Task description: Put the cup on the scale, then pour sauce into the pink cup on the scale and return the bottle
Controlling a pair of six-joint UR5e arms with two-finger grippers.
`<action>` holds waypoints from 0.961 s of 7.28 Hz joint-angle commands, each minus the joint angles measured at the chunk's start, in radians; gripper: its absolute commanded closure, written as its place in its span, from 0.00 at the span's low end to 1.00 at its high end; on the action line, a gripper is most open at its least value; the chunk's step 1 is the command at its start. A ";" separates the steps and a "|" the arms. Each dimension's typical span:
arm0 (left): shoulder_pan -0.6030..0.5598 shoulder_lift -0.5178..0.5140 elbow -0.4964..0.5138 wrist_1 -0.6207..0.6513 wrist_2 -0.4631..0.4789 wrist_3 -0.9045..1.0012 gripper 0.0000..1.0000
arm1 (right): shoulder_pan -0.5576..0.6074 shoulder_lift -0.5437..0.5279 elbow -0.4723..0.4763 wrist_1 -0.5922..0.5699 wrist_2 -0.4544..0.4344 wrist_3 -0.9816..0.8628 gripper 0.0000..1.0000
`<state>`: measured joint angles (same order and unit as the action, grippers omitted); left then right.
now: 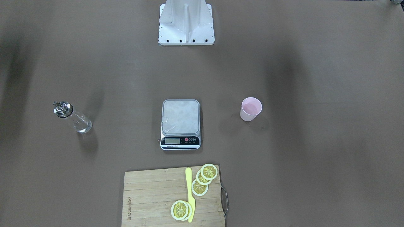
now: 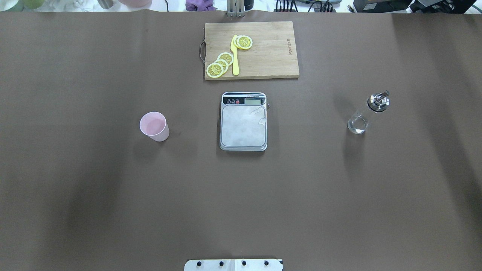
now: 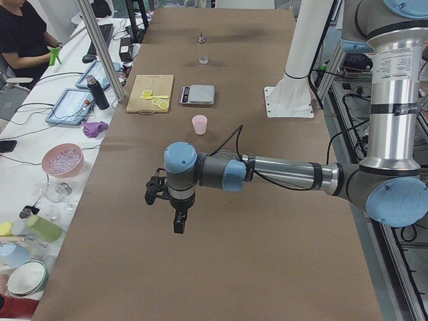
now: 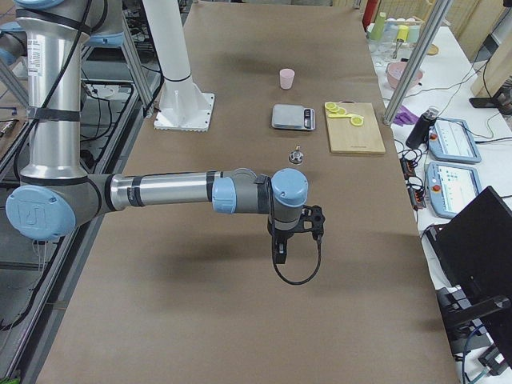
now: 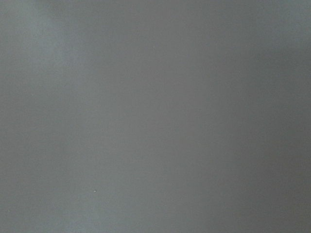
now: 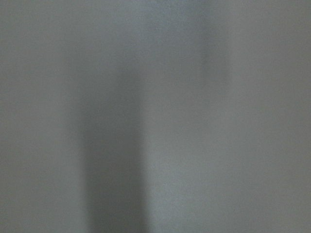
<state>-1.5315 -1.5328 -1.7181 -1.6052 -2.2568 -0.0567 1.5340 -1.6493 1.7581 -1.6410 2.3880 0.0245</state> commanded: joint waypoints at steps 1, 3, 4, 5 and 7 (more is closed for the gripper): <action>0.022 -0.016 -0.009 -0.005 -0.003 -0.005 0.02 | -0.003 0.015 0.004 0.006 0.005 0.000 0.00; 0.022 -0.038 -0.006 0.014 -0.064 -0.008 0.02 | -0.012 0.006 -0.009 0.007 0.005 0.000 0.00; 0.024 -0.044 -0.018 0.016 -0.073 -0.009 0.02 | -0.012 0.002 -0.011 0.006 0.011 0.018 0.00; 0.024 -0.062 -0.038 0.028 -0.073 -0.041 0.02 | -0.012 -0.001 -0.009 0.007 0.013 0.021 0.00; 0.088 -0.121 -0.139 0.131 -0.081 -0.217 0.02 | -0.012 0.000 -0.006 0.007 0.010 0.026 0.00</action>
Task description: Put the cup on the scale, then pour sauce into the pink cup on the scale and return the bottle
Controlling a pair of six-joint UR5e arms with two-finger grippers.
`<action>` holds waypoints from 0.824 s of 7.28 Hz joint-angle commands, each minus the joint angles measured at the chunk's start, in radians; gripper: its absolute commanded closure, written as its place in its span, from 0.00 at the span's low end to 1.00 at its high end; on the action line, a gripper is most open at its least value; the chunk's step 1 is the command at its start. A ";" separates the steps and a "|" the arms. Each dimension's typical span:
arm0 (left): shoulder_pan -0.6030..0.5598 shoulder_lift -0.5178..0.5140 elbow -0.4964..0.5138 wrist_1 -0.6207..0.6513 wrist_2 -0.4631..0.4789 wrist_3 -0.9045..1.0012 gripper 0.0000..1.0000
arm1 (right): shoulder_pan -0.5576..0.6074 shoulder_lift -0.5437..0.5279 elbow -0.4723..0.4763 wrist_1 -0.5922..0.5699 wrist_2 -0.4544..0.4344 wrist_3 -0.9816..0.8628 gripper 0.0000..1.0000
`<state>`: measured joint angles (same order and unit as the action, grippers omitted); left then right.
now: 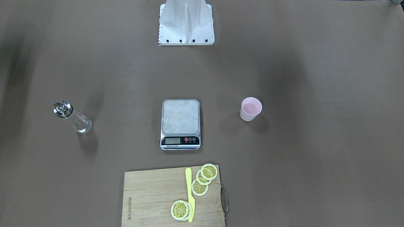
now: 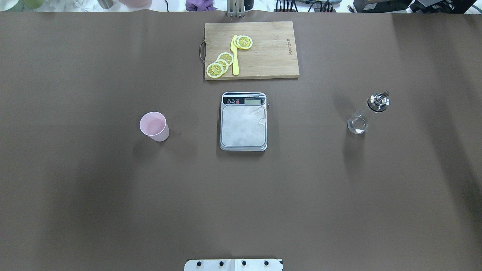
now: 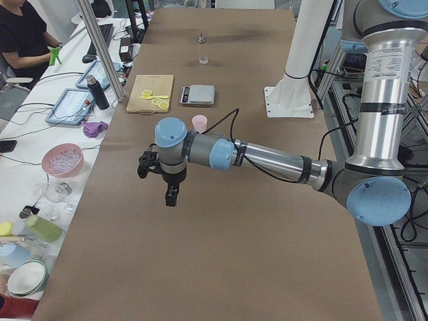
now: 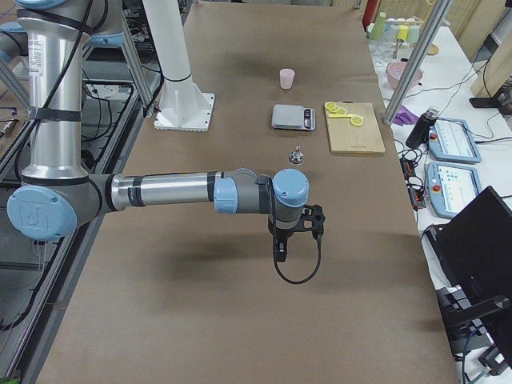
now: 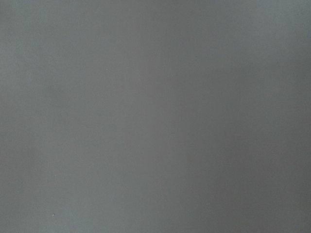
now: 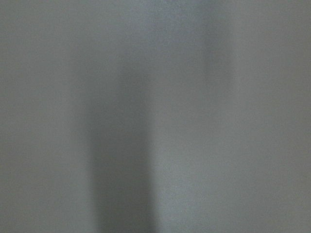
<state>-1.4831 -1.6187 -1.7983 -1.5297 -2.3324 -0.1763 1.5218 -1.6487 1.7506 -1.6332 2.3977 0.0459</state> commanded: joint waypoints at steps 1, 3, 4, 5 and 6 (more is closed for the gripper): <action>0.088 -0.073 -0.081 0.054 -0.055 -0.271 0.02 | 0.000 0.006 0.004 -0.001 0.001 0.018 0.00; 0.218 -0.125 -0.127 0.020 -0.054 -0.550 0.02 | 0.000 0.010 0.009 -0.001 0.009 0.020 0.00; 0.289 -0.162 -0.125 -0.036 -0.051 -0.709 0.02 | 0.000 0.012 0.012 -0.001 0.012 0.020 0.00; 0.358 -0.174 -0.122 -0.129 -0.003 -0.849 0.02 | 0.000 0.013 0.012 -0.001 0.014 0.020 0.00; 0.450 -0.179 -0.113 -0.203 0.083 -0.961 0.02 | 0.000 0.015 0.012 -0.001 0.014 0.020 0.00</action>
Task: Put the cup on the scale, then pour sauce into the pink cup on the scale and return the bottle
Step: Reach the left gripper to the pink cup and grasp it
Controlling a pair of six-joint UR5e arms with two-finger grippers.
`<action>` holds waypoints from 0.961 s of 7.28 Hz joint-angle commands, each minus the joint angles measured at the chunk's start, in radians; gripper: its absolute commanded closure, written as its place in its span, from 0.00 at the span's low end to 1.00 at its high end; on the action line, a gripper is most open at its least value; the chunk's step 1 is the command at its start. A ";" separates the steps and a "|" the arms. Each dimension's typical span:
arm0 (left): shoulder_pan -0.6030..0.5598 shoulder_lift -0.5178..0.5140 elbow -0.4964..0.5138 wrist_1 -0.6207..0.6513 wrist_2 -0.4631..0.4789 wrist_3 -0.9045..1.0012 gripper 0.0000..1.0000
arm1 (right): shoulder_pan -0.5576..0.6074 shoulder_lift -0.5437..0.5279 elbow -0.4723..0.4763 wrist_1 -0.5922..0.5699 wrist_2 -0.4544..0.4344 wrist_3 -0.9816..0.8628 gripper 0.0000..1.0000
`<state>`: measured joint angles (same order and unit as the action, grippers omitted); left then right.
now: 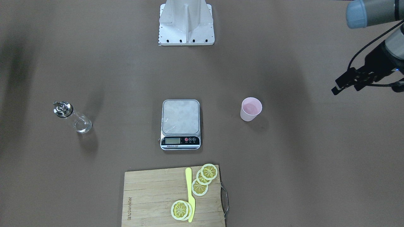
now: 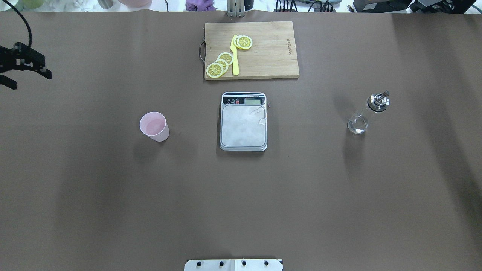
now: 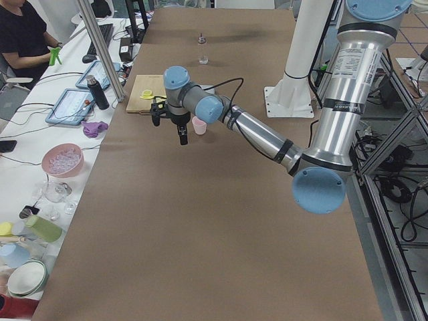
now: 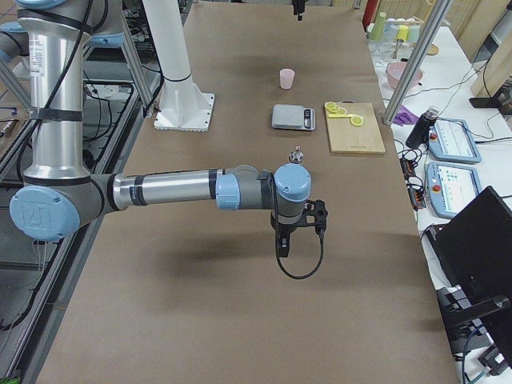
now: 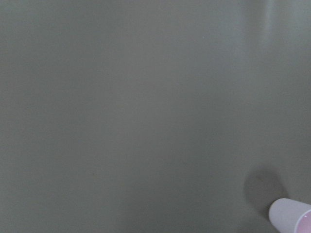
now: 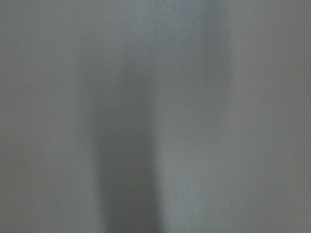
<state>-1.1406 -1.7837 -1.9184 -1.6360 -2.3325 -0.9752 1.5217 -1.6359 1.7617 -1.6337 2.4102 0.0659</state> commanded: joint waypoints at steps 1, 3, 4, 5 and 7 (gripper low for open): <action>0.178 -0.044 0.021 -0.116 0.151 -0.225 0.02 | 0.000 0.002 0.001 0.000 0.006 0.000 0.00; 0.284 -0.118 0.059 -0.116 0.232 -0.333 0.02 | 0.000 0.001 -0.001 0.000 0.024 0.000 0.00; 0.341 -0.143 0.074 -0.117 0.272 -0.370 0.02 | 0.000 0.001 -0.001 0.000 0.024 0.000 0.00; 0.376 -0.170 0.102 -0.117 0.297 -0.382 0.02 | 0.000 0.002 -0.001 0.000 0.024 0.000 0.00; 0.401 -0.177 0.131 -0.120 0.303 -0.381 0.03 | 0.000 0.002 -0.001 0.000 0.024 0.002 0.00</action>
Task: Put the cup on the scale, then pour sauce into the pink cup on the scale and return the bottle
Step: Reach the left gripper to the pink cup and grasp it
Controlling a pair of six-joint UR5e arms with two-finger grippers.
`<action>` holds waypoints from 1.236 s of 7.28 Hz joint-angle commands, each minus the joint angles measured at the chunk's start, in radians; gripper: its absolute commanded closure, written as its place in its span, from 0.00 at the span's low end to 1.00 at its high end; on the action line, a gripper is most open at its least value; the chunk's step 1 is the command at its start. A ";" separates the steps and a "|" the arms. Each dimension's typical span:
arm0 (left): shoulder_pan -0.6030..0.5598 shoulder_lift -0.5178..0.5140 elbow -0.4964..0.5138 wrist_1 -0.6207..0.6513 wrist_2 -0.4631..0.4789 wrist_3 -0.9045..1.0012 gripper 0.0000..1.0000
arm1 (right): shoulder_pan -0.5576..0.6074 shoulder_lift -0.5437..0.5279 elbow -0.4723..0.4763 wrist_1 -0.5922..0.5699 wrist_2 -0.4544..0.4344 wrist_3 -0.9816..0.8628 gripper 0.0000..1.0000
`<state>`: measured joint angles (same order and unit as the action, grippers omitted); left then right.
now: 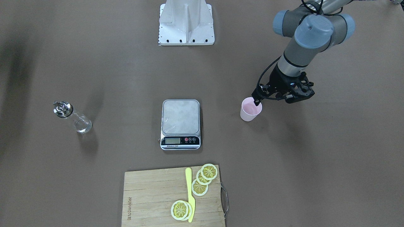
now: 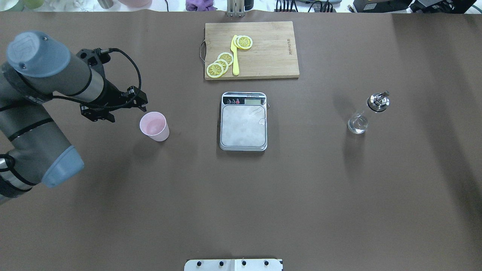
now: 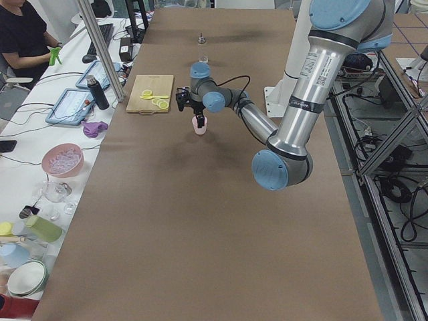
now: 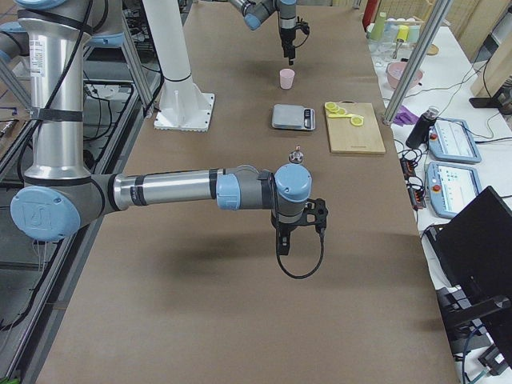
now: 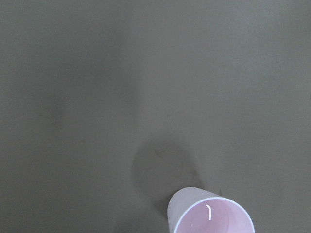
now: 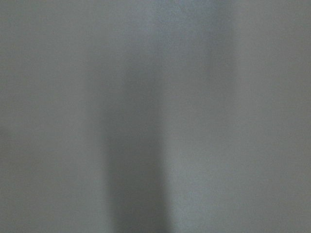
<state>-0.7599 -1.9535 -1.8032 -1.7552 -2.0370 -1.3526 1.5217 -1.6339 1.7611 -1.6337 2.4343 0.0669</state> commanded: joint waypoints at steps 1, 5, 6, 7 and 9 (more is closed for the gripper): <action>0.031 -0.007 0.022 -0.001 0.011 -0.003 0.03 | 0.000 0.000 0.000 0.000 -0.001 -0.001 0.00; 0.040 -0.021 0.074 -0.015 0.011 0.001 0.08 | 0.000 0.000 0.000 0.000 0.000 0.002 0.00; 0.040 -0.022 0.094 -0.042 0.009 0.003 0.23 | 0.000 0.000 0.000 -0.002 0.002 0.004 0.00; 0.040 -0.024 0.113 -0.058 0.009 0.004 0.42 | 0.000 0.000 -0.002 -0.002 0.000 0.004 0.00; 0.040 -0.024 0.113 -0.059 0.006 0.006 0.81 | 0.000 0.000 0.000 -0.002 0.000 0.004 0.00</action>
<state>-0.7195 -1.9767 -1.6930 -1.8118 -2.0285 -1.3476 1.5217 -1.6337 1.7600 -1.6352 2.4346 0.0705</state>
